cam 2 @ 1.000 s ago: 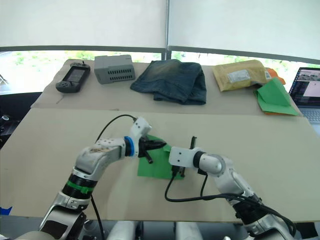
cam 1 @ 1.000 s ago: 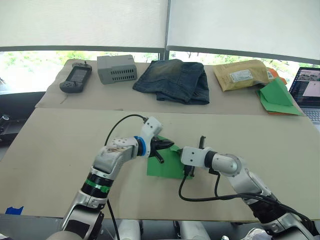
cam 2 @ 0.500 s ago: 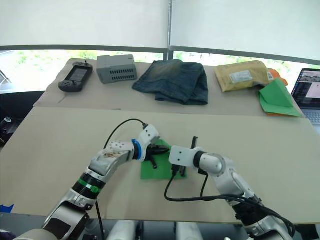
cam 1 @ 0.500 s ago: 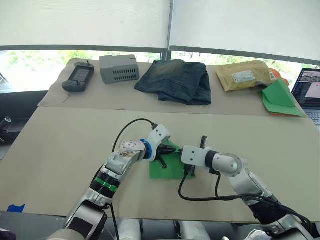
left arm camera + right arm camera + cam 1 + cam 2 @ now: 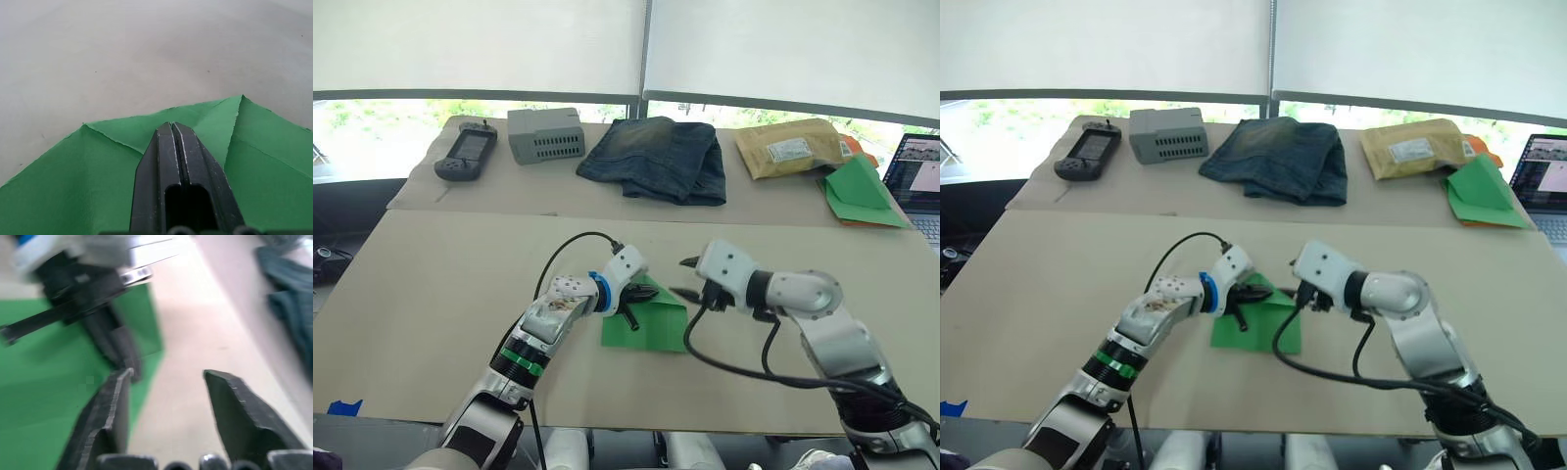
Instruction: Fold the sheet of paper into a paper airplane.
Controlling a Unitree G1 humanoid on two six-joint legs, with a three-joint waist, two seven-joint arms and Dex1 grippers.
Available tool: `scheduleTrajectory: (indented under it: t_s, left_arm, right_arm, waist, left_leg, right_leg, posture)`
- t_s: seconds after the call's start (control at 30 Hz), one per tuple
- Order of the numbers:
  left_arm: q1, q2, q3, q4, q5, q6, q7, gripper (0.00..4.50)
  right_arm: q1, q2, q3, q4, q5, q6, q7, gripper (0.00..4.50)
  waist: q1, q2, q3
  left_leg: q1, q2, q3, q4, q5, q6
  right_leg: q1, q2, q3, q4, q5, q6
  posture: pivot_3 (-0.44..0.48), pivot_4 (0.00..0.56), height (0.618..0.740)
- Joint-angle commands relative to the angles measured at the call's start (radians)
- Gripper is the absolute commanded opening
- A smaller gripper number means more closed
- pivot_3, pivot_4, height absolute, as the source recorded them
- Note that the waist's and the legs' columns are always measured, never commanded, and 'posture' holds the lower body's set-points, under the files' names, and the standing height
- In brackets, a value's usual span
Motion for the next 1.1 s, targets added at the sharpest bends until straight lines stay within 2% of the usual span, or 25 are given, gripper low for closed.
scheduleTrajectory:
  t_s: [0.03,0.13,0.17,0.53,1.1]
  left_arm:
    - [0.022,0.009,-0.02,0.024,0.031,0.015,0.002,0.0]
    - [0.024,0.011,-0.016,0.022,0.032,0.015,0.002,0.0]
    - [0.024,0.012,-0.015,0.022,0.033,0.014,0.003,0.0]
    - [0.028,0.01,-0.012,0.017,0.038,0.015,0.005,0.0]
    - [0.024,0.004,-0.013,0.025,0.042,0.009,0.003,0.0]
  right_arm:
    - [-0.001,0.002,0.03,0.053,-0.003,0.002,-0.02,1.2]
    - [-0.001,0.043,0.054,0.09,0.009,0.027,-0.051,0.15]
    - [0.001,0.057,0.056,0.1,0.012,0.032,-0.063,0.03]
    - [0.021,0.094,0.091,0.187,0.007,0.028,-0.131,0.03]
    - [0.039,0.112,0.092,0.197,0.021,-0.012,-0.165,0.03]
  waist:
    - [0.0,0.0,0.0]
    - [-0.001,0.0,0.0]
    - [-0.001,0.0,0.0]
    - [-0.003,0.0,0.0]
    - [-0.003,0.0,0.0]
  left_leg:
    - [0.0,0.0,0.0,0.0,0.0,0.0]
    - [-0.001,0.0,0.0,0.0,0.0,0.0]
    - [-0.001,0.0,0.0,0.0,0.0,0.0]
    - [-0.001,0.0,0.0,0.0,0.0,0.0]
    - [-0.001,0.0,0.0,0.0,0.0,0.0]
  right_leg:
    - [0.0,0.0,0.0,0.0,0.0,0.0]
    - [-0.001,0.0,0.0,-0.001,0.002,-0.004]
    - [-0.001,0.0,0.0,0.0,0.003,-0.005]
    - [-0.001,0.0,0.0,0.0,0.001,0.0]
    - [-0.001,0.0,0.0,0.0,0.0,0.0]
  posture:
    - [0.0,0.15,0.74]
    - [0.0,0.15,0.74]
    - [0.0,0.15,0.74]
    - [0.0,0.15,0.74]
    - [0.0,0.15,0.74]
